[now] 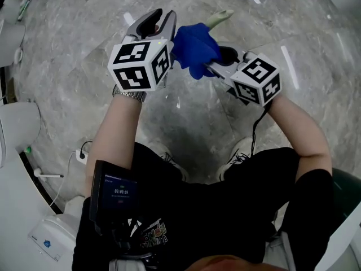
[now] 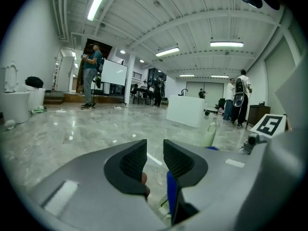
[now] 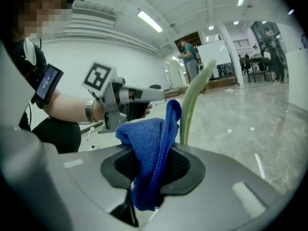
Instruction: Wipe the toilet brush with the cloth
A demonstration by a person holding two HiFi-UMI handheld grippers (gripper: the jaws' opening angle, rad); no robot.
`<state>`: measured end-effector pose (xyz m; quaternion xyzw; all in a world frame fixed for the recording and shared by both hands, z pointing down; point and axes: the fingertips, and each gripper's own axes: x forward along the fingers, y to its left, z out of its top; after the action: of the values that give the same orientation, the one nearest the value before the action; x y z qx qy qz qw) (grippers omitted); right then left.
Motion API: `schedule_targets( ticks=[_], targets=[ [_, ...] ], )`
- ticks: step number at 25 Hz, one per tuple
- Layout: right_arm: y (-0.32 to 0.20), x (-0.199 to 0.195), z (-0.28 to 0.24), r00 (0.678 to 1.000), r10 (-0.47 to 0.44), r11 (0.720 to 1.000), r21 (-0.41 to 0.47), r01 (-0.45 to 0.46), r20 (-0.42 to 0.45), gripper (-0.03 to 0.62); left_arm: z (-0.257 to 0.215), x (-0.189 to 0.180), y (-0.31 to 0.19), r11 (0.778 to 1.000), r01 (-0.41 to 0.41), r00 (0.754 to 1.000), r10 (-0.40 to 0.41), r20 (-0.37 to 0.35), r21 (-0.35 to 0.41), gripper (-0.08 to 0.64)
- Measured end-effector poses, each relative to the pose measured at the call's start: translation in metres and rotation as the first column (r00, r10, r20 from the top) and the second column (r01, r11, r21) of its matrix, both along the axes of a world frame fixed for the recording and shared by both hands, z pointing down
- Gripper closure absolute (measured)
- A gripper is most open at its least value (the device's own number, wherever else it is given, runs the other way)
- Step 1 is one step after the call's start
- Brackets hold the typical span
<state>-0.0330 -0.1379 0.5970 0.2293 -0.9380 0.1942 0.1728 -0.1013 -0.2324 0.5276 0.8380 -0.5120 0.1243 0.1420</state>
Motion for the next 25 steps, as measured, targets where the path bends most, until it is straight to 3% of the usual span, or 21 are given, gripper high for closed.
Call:
schedule_targets(
  ticks=[5,9,12,15,17,20,23,25],
  targets=[
    [-0.011,0.007,-0.07,0.993,0.048,0.99,0.127,-0.062,0.112,0.476,-0.007,-0.015,-0.009,0.999,0.051,0.997,-0.051,-0.057,-0.001,0.448],
    [-0.004,0.004,-0.045,0.999,0.019,0.99,0.137,-0.025,0.046,0.476,-0.007,-0.012,-0.005,0.999,0.04,0.999,-0.04,-0.032,0.007,0.448],
    [0.022,-0.001,0.046,0.993,-0.064,0.998,-0.013,0.063,-0.1,0.476,-0.009,-0.01,-0.003,0.999,0.035,0.999,-0.035,-0.013,0.014,0.448],
    [0.062,0.0,0.138,0.956,-0.19,0.969,-0.197,0.147,-0.222,0.476,-0.006,-0.009,0.0,1.0,0.022,1.0,-0.022,0.0,0.004,0.448],
    [0.078,0.018,0.184,0.919,-0.242,0.951,-0.265,0.161,-0.311,0.476,-0.005,-0.007,0.003,1.0,0.005,1.0,-0.005,0.016,0.002,0.448],
    [0.063,0.07,0.225,0.881,-0.189,0.952,-0.302,0.056,-0.433,0.476,-0.005,-0.002,0.008,1.0,-0.019,0.999,0.019,0.026,0.003,0.448],
    [0.022,0.122,0.239,0.846,-0.069,0.956,-0.277,-0.095,-0.528,0.476,-0.001,0.003,0.012,0.999,-0.044,0.999,0.044,0.032,-0.007,0.448],
    [-0.005,0.147,0.241,0.804,0.003,0.951,-0.248,-0.187,-0.595,0.476,0.004,0.006,0.014,0.998,-0.056,0.998,0.057,0.038,-0.019,0.448]
  ],
)
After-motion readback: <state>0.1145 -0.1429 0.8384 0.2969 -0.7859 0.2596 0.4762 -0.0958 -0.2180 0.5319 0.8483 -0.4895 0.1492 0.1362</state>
